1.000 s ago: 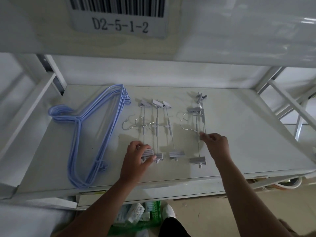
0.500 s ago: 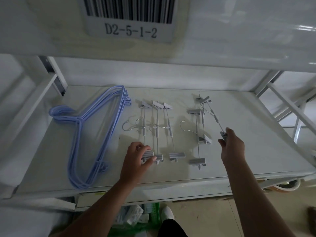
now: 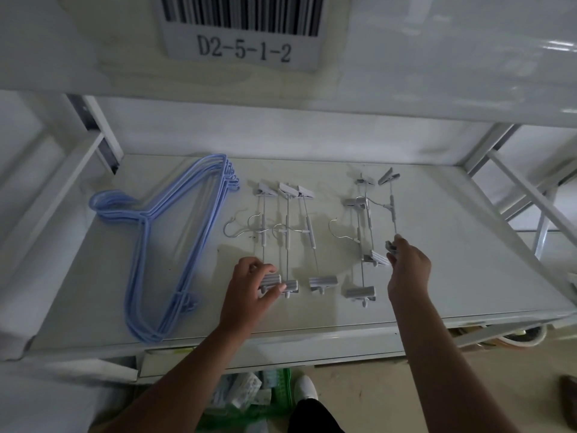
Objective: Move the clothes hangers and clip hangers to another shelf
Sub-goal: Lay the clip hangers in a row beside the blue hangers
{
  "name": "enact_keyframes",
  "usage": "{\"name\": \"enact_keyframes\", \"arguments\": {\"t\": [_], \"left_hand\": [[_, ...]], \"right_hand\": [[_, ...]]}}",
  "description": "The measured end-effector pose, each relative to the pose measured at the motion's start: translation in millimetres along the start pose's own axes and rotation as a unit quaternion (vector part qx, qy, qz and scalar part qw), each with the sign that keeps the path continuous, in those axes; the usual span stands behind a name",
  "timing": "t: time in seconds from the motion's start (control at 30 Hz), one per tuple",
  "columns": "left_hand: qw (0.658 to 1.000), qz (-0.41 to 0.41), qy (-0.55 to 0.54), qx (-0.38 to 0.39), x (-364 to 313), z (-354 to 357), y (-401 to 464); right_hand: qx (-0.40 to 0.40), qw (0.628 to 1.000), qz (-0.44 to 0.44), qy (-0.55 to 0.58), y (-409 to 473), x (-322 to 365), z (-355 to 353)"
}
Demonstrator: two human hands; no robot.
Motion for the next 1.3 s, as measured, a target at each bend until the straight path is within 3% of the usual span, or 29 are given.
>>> {"name": "enact_keyframes", "arguments": {"t": [0.47, 0.8, 1.17, 1.3], "left_hand": [[1.0, -0.002, 0.002, -0.004, -1.0, 0.6, 1.1], [1.0, -0.005, -0.004, -0.012, -0.9, 0.6, 1.6], [1.0, -0.017, 0.001, -0.014, -1.6, 1.9, 3.1], [1.0, -0.018, 0.003, -0.012, -1.9, 1.5, 2.9]], "right_hand": [[-0.029, 0.995, -0.043, -0.088, -3.1, -5.8, -26.1], [-0.013, 0.997, -0.054, -0.057, -13.4, -19.7, -29.7], [0.084, 0.993, -0.083, -0.01, -27.5, -29.1, 0.6], [0.15, 0.988, -0.029, 0.026, -39.4, -46.5, 27.5]]}}
Point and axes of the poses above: each hand's wrist, its own y-axis towards the middle knuckle, its own z-axis out of the palm, x = y × z, the point moved 1 cm from there along y, towards the middle knuckle, and after that the axes turned 5 degrees about z, right-handed, at the moved point
